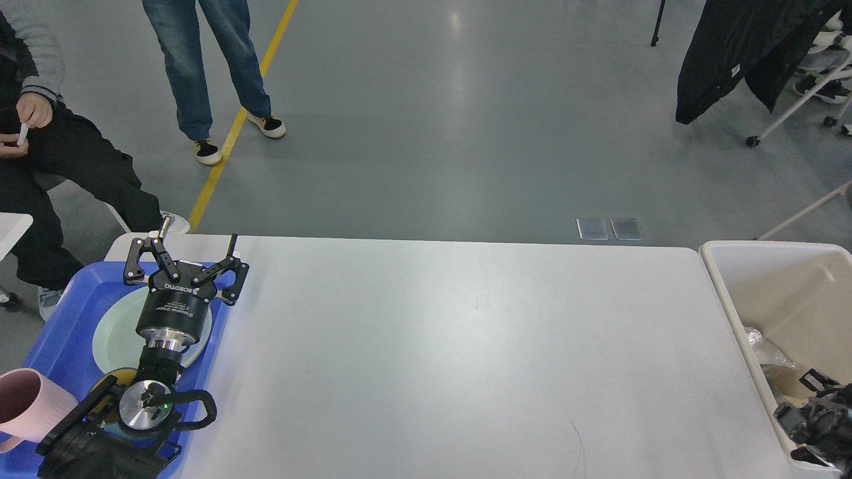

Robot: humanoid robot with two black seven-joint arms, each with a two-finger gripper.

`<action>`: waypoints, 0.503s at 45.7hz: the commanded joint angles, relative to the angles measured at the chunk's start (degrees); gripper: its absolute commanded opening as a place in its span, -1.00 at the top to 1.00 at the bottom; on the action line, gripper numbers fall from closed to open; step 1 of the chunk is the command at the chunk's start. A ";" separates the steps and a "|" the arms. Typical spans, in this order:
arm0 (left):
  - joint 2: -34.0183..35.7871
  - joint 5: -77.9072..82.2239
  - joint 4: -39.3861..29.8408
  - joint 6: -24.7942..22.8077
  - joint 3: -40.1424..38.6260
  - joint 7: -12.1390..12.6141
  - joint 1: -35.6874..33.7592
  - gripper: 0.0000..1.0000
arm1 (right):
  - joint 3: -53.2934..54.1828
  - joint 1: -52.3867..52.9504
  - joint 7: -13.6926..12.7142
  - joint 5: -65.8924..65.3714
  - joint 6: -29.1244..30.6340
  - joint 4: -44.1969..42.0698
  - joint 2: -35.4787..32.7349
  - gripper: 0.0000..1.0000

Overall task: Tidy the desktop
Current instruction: 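Release the can in the bin and raise the right gripper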

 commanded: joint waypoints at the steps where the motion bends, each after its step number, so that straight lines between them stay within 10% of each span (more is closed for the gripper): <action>1: 0.00 0.00 0.00 0.00 -0.02 0.00 0.00 -0.93 | 0.28 -0.07 0.03 0.01 -3.17 0.39 0.28 -1.00; 23: 0.00 0.00 0.00 0.00 -0.02 0.00 0.00 -0.93 | 5.45 8.00 2.05 0.19 0.60 2.15 -0.86 -1.00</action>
